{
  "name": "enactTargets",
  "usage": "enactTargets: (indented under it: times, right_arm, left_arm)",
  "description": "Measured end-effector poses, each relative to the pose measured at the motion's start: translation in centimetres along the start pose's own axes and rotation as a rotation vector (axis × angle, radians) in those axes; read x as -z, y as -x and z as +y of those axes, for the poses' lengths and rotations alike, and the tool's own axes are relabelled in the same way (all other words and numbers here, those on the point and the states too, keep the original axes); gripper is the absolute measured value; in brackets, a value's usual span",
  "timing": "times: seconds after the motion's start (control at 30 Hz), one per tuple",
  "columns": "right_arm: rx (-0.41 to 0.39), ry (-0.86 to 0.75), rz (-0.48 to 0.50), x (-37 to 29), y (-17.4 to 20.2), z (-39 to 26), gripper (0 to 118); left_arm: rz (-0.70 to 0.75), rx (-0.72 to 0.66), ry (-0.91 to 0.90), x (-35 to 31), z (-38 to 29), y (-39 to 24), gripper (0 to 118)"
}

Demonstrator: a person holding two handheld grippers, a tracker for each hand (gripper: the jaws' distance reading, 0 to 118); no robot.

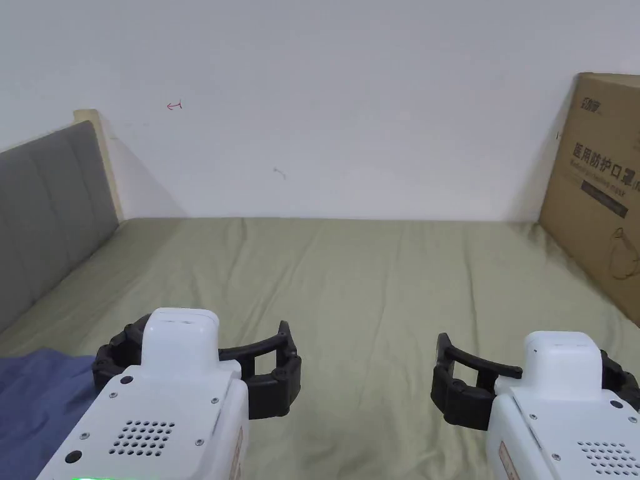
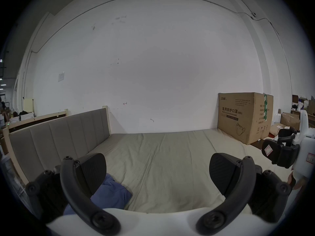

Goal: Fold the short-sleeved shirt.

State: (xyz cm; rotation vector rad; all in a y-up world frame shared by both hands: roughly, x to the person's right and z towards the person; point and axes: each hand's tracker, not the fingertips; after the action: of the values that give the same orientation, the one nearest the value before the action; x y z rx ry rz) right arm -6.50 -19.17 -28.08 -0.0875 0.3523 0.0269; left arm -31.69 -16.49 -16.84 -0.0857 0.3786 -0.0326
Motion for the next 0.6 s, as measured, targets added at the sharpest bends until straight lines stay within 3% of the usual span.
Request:
enactTargets:
  times: [0.03,0.13,0.27,0.37,0.4,0.43,0.5,0.53,0.6]
  right_arm:
    - [-0.013,-0.003,-0.003,0.0,0.1,0.1,118]
    - [-0.237,-0.079,-0.069,-0.3,1.4,0.9,118]
    - [-0.762,-0.208,-0.114,-0.8,5.1,0.2,118]
    - [-1.124,-0.187,-0.027,-0.7,7.3,-1.8,118]
    - [-1.205,-0.162,0.017,-0.7,7.8,-2.5,118]
    - [-1.243,-0.159,0.021,-0.6,8.3,-3.2,118]
    - [-1.168,-0.112,0.069,-0.3,8.5,-3.5,118]
    - [-1.089,-0.085,0.078,-0.2,8.5,-3.3,118]
    - [-0.832,-0.041,0.079,0.1,7.5,-1.8,118]
  left_arm:
    - [-0.001,-0.002,-0.002,0.0,0.0,0.0,118]
    - [-0.042,-0.152,-0.022,0.0,0.0,0.9,118]
    - [-0.16,-0.707,-0.027,0.9,-1.6,4.3,118]
    - [-0.226,-1.161,0.005,2.0,-5.3,6.7,118]
    - [-0.23,-1.266,0.017,2.3,-6.4,7.1,118]
    - [-0.195,-1.31,0.046,2.4,-7.1,7.3,118]
    - [-0.128,-1.226,0.058,2.4,-7.6,7.3,118]
    - [-0.097,-1.163,0.067,2.1,-7.1,6.9,118]
    - [-0.066,-0.978,0.069,1.8,-5.7,6.4,118]
